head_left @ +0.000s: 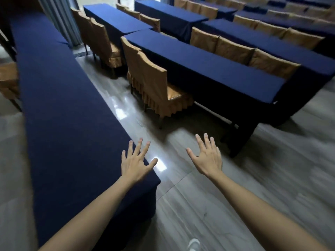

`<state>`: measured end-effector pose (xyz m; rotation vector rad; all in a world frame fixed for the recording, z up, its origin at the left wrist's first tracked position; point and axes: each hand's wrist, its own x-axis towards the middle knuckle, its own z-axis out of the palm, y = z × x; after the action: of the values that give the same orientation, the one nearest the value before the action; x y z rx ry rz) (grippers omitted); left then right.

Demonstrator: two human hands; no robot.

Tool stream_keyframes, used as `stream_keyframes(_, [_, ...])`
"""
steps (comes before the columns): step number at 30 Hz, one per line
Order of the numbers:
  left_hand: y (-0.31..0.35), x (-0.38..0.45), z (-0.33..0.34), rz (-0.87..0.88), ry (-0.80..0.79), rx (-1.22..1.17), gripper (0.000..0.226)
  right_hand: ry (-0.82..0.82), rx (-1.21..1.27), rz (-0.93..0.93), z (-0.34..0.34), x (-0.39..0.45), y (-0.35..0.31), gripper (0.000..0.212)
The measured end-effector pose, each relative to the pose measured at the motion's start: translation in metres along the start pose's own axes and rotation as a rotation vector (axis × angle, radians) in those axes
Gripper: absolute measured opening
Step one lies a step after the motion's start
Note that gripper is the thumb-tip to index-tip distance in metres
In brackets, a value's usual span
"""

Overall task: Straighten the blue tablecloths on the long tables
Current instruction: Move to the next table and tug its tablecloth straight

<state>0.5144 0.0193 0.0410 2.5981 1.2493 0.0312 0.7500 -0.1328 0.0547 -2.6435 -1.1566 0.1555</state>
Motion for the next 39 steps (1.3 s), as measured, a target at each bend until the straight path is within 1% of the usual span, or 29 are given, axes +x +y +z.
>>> stream_keyframes(7, [0.130, 0.093, 0.008, 0.141, -0.007, -0.062, 0.084, 0.051, 0.028, 0.153, -0.037, 0.061, 0.121, 0.082])
stream_keyframes(11, [0.203, 0.146, 0.022, 0.139, -0.017, -0.078, 0.079, 0.026, 0.036, 0.209, -0.052, 0.105, 0.190, 0.082])
stream_keyframes(17, [0.290, 0.222, 0.039, 0.128, -0.034, -0.117, 0.080, -0.020, 0.044, 0.228, -0.072, 0.172, 0.275, 0.083])
stream_keyframes(21, [0.333, 0.266, 0.049, 0.157, -0.037, -0.121, 0.081, -0.023, 0.056, 0.248, -0.075, 0.213, 0.313, 0.082])
stream_keyframes(27, [0.385, 0.343, 0.068, 0.146, -0.065, -0.129, 0.081, -0.040, 0.063, 0.257, -0.077, 0.290, 0.360, 0.082])
stream_keyframes(33, [0.430, 0.448, 0.091, 0.101, -0.090, -0.165, 0.079, -0.041, 0.031, 0.246, -0.079, 0.406, 0.405, 0.081])
stream_keyframes(39, [0.471, 0.547, 0.086, 0.025, -0.099, -0.225, 0.079, -0.087, -0.006, 0.209, -0.086, 0.521, 0.439, 0.084])
